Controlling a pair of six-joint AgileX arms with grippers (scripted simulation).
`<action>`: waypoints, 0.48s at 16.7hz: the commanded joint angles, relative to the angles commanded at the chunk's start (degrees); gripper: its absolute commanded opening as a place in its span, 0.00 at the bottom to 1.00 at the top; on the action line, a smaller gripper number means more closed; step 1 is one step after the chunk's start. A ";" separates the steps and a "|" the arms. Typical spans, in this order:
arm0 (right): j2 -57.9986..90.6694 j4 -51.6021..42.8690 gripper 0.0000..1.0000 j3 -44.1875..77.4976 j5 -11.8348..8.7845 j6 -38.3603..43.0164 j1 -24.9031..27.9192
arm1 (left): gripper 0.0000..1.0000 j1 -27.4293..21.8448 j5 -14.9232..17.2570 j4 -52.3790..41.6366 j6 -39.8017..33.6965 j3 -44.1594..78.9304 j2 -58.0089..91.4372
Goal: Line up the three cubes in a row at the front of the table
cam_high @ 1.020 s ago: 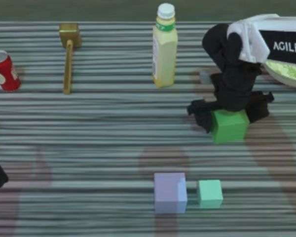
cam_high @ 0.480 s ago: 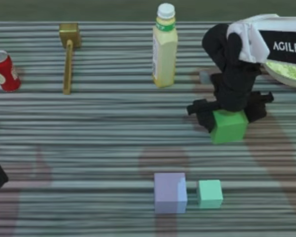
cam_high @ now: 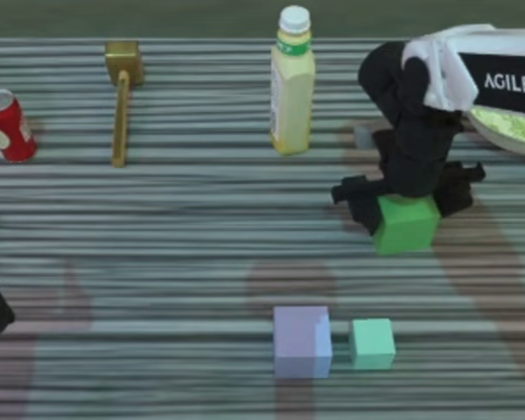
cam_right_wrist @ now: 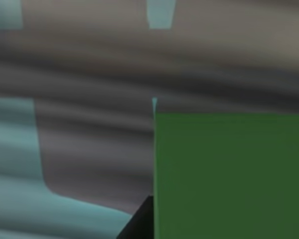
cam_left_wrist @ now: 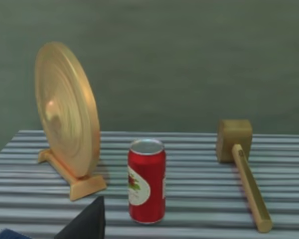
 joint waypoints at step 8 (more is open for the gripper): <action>-4.07 -13.05 0.00 8.84 -0.05 -0.09 0.46 | 1.00 0.00 0.00 0.00 0.00 0.00 0.00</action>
